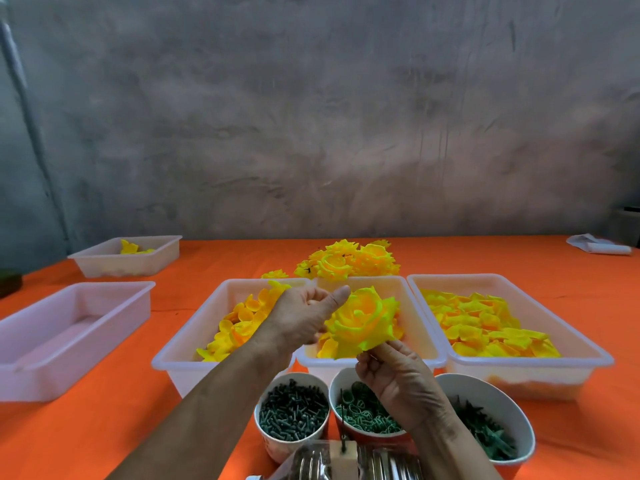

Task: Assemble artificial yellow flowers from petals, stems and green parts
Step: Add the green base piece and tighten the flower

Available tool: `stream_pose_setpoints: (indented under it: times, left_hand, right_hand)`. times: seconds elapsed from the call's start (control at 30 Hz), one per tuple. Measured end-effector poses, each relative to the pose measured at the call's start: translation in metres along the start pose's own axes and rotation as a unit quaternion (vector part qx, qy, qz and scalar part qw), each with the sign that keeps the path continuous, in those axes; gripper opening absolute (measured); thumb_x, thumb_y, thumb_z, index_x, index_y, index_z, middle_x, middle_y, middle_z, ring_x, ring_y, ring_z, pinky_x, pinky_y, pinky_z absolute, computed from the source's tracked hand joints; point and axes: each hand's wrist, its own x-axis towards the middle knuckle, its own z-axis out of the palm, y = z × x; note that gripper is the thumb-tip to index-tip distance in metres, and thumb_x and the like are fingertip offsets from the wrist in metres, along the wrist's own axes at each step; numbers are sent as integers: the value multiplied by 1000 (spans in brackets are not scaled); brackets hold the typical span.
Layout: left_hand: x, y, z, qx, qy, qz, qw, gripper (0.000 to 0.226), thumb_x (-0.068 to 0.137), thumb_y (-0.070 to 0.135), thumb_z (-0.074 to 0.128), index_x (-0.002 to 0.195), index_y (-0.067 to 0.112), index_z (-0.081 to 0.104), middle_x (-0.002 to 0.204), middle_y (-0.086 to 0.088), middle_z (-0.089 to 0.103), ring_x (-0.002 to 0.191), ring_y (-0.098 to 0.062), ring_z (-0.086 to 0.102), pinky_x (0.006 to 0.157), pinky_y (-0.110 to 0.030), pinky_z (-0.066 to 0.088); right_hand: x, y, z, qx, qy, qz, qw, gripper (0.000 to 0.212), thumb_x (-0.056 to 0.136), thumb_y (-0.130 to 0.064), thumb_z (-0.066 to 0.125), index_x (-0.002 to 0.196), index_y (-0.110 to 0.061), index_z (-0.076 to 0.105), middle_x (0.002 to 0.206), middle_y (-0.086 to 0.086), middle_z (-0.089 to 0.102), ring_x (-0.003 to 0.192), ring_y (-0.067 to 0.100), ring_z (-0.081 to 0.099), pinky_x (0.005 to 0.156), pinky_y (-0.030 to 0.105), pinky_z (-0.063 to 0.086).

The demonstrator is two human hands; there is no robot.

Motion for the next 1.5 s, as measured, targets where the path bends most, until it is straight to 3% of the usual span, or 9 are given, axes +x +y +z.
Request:
stream_pose_setpoints:
  times: [0.23,0.33,0.47,0.6,0.73,1.0,1.17,1.33,1.5]
  left_hand:
    - [3,-8,5,-40,1,-12,999,26,82,27,72,104,17,61,96,-5,62,75,-11,58,64,-26,50]
    - [5,-11,7,-70,11,8,997,21,82,15,72,99,16,62,93,-12,64,77,-17,61,65,-29,49]
    - [5,-13,10,-73,46,51,995,27,79,5,73,104,7,63,77,-6,60,64,-9,57,48,-11,42]
    - [5,-15,11,-90,47,21,995,32,82,25,72,106,7,62,90,-6,62,71,-11,56,50,-15,45]
    - [2,-15,8,-70,8,-68,995,40,82,47,66,99,11,64,81,2,59,61,-7,59,54,-24,52]
    - [5,-21,0,-133,18,-59,989,25,83,12,70,106,6,62,92,-8,65,70,-12,59,51,-22,50]
    - [4,-22,1,-166,40,-43,984,30,79,24,73,102,9,62,109,-11,64,91,-18,61,62,-27,52]
    - [1,-23,4,-136,-15,-100,986,42,76,44,72,99,12,61,94,-3,63,66,-14,63,52,-25,52]
    - [2,-27,7,-152,-4,-77,985,41,74,13,78,111,7,59,103,-13,67,71,-17,66,52,-24,53]
  right_hand:
    - [3,5,-3,-17,-6,12,1000,16,72,-9,60,75,-9,76,69,9,66,54,14,59,49,25,52]
    - [3,6,-3,-28,-3,16,999,15,70,-17,69,78,-7,75,68,9,67,53,15,60,50,26,52]
    - [0,5,-4,-53,-23,23,998,46,46,-28,93,82,-6,76,69,9,68,54,14,61,51,26,53]
    - [0,4,-3,-25,-23,25,999,47,39,-23,96,77,-6,75,68,9,67,55,15,62,52,25,53]
    - [1,2,0,-11,-14,18,1000,9,71,-6,61,71,-5,70,65,9,64,54,15,62,52,25,54]
    - [-3,5,1,-81,-35,16,996,15,71,-6,60,71,-5,75,66,11,65,55,15,61,53,25,53]
    - [-6,3,5,-91,-32,14,995,13,65,-12,66,69,-6,76,64,9,66,55,14,62,53,24,54]
    - [-3,3,4,-69,-6,9,998,11,66,-11,66,68,-10,76,65,7,66,55,12,61,52,22,52]
    - [-4,6,5,-95,-6,7,995,22,52,-18,75,73,-13,78,72,5,72,59,10,65,54,21,53]
